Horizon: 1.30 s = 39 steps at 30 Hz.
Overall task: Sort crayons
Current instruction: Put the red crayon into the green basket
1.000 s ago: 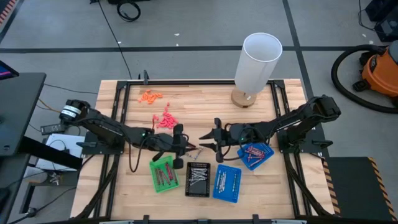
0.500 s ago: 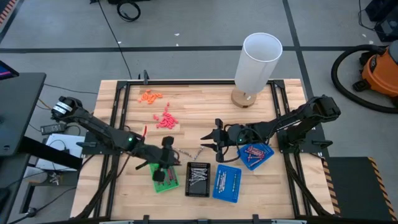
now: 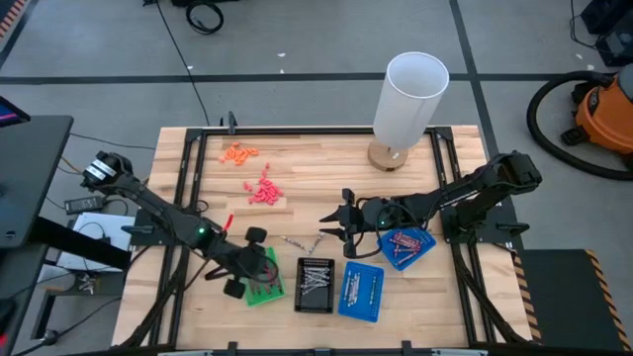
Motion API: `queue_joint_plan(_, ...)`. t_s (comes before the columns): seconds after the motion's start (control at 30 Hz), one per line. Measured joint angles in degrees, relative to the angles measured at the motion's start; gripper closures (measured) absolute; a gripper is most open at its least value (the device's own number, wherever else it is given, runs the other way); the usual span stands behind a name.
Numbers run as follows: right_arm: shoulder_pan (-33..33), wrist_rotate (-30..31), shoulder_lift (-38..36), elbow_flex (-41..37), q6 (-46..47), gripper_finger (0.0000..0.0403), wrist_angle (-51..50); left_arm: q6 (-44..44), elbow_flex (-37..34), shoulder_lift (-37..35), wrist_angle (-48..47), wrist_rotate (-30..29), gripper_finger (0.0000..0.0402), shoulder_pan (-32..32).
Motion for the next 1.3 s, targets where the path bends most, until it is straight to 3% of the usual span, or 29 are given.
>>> queue_joint_plan(0.67, 0.0, 0.1, 0.0, 0.0, 0.0, 0.0281, -0.1, 0.2, 0.0, 0.1, -12.5, -0.2, 0.0359, -0.1)
queue_joint_plan(0.97, 0.0, 0.1, 0.0, 0.0, 0.0, 0.0281, -0.1, 6.6, 0.0, 0.4, -13.2, -1.7, 0.0358, -0.2)
queue_joint_plan(1.3, 0.0, 0.1, 0.0, 0.0, 0.0, 0.0281, -0.3, 20.7, 0.0, 4.8, -10.6, -7.1, 0.0358, -2.6)
